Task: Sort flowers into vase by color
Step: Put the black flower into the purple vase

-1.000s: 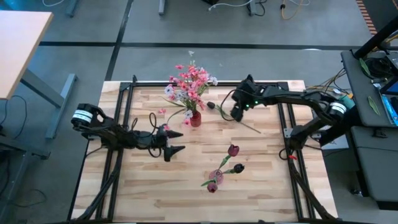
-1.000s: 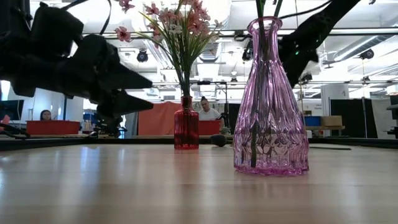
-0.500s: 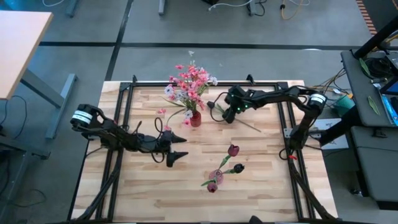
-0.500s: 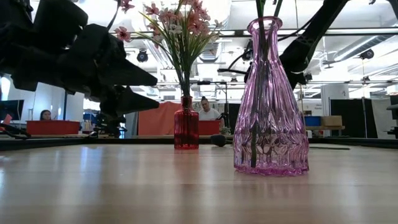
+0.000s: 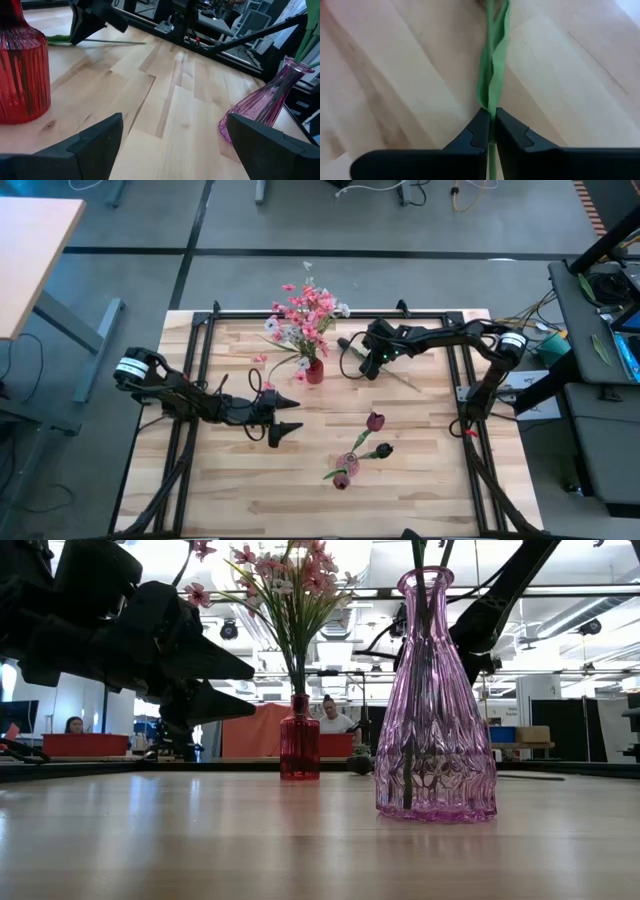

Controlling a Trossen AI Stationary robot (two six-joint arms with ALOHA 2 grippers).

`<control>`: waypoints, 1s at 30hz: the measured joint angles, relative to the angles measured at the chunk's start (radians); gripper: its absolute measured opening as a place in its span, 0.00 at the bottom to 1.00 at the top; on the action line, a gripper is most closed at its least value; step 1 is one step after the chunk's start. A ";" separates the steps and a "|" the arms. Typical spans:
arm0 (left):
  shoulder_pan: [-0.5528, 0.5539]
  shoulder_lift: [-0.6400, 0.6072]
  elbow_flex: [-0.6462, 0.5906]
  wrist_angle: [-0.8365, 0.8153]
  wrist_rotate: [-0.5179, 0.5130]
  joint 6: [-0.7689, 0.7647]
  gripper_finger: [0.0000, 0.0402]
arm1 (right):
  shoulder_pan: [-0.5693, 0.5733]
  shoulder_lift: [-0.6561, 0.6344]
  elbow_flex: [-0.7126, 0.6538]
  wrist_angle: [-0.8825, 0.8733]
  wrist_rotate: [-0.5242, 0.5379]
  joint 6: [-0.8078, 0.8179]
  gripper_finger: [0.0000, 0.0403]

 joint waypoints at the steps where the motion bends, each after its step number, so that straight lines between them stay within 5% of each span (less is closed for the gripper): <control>1: 0.000 0.000 0.000 -0.002 0.000 -0.003 0.84 | 0.000 -0.006 0.000 -0.004 -0.002 0.001 0.04; 12: 0.000 0.000 0.000 -0.006 -0.005 -0.007 0.84 | 0.041 -0.252 -0.027 0.015 -0.009 0.018 0.03; 30: 0.000 0.000 0.000 -0.002 -0.005 -0.006 0.84 | 0.253 -0.786 -0.400 0.750 -0.028 0.062 0.03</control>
